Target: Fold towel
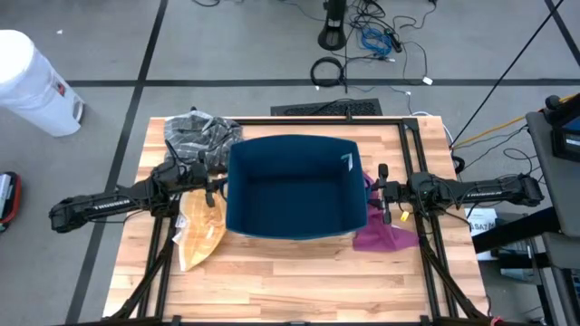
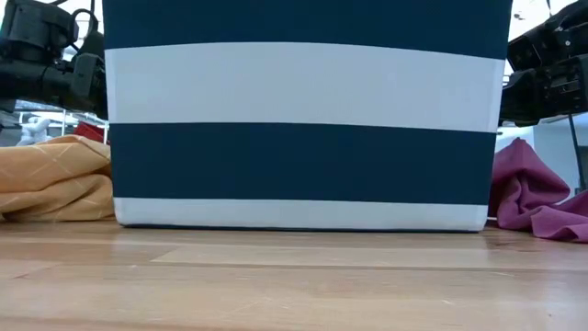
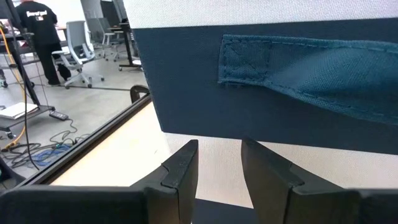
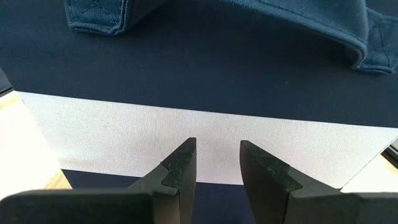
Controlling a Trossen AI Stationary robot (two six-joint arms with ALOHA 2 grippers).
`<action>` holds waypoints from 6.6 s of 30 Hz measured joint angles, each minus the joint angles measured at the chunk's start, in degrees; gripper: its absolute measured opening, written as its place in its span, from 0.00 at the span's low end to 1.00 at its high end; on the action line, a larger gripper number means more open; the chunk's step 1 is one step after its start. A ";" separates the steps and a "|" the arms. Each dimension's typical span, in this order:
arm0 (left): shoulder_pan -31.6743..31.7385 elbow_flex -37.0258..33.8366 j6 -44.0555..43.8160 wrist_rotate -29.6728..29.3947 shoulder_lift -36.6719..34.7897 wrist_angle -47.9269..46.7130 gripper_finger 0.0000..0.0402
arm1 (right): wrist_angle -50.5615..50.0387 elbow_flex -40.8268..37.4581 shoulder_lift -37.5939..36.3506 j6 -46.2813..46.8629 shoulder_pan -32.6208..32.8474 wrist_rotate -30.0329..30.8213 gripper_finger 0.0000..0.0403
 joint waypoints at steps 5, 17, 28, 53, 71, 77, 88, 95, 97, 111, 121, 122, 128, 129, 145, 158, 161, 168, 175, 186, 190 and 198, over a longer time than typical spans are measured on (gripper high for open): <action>0.00 0.01 0.02 0.00 0.02 0.00 0.32 | 0.01 0.01 0.00 0.00 0.00 0.00 0.27; 0.00 -0.01 0.02 0.00 0.01 0.00 0.32 | 0.00 0.00 0.02 -0.01 0.00 0.00 0.27; 0.00 0.00 0.02 0.00 0.00 0.00 0.32 | 0.01 0.02 0.01 0.01 0.00 0.02 0.27; 0.00 0.01 0.00 0.00 0.00 0.00 0.32 | 0.01 0.01 0.00 0.01 0.00 0.01 0.27; 0.01 0.01 0.00 0.00 0.00 0.00 0.32 | 0.02 0.00 0.00 0.01 0.00 0.02 0.27; 0.00 -0.01 -0.83 0.01 0.00 0.66 0.32 | 0.00 0.00 0.00 0.01 0.00 0.00 0.27; 0.00 -0.01 -5.05 0.09 0.02 11.86 0.32 | 0.00 0.01 0.01 0.01 0.00 0.00 0.27; 0.00 2.90 -4.62 1.62 0.02 47.74 0.32 | 0.00 0.02 0.02 0.01 0.00 0.00 0.27; 0.00 6.56 -4.63 2.37 0.00 52.43 0.32 | 0.02 0.00 0.02 0.01 0.00 0.02 0.27; -1.19 56.20 0.40 2.09 10.61 -26.57 0.32 | 0.02 0.02 0.02 0.01 0.00 0.02 0.27; -1.84 61.70 -8.70 -4.05 17.07 -66.44 0.32 | 0.01 0.00 0.02 0.01 0.00 0.02 0.27; -2.35 59.91 -9.42 -2.89 17.05 -66.26 0.32 | 0.00 0.02 0.02 0.00 0.00 0.02 0.27; -9.70 44.63 -10.41 7.12 15.27 -39.27 0.32 | 0.00 0.00 0.02 0.01 0.00 0.00 0.27; -11.07 42.02 -9.45 7.01 15.29 -31.97 0.32 | 0.00 0.00 0.02 -0.01 0.00 0.00 0.27; -16.79 40.97 4.01 10.11 27.10 32.74 0.32 | 0.00 0.01 0.02 0.01 0.00 0.01 0.27; -16.72 65.01 18.31 -11.29 23.49 -26.23 0.32 | 0.00 0.00 0.01 0.01 0.00 0.00 0.27; -16.72 66.35 15.02 -16.42 23.56 -39.48 0.32 | 0.00 0.01 0.02 0.01 0.00 0.00 0.27; -16.79 65.74 2.61 -6.26 25.56 -52.65 0.32 | 0.00 0.01 0.02 -0.01 0.00 0.00 0.27; -18.76 55.74 1.22 4.13 31.67 -40.97 0.32 | 0.00 0.01 0.01 0.01 0.00 0.02 0.27; -23.55 46.81 12.57 11.43 47.37 27.20 0.32 | 0.00 0.00 0.00 0.01 0.00 0.00 0.27; -23.56 46.85 16.45 10.80 48.04 43.04 0.32 | 0.00 0.00 0.02 0.01 0.00 0.01 0.27; -22.71 47.46 21.08 7.38 37.84 43.03 0.32 | 0.00 0.01 0.00 0.00 0.00 0.02 0.27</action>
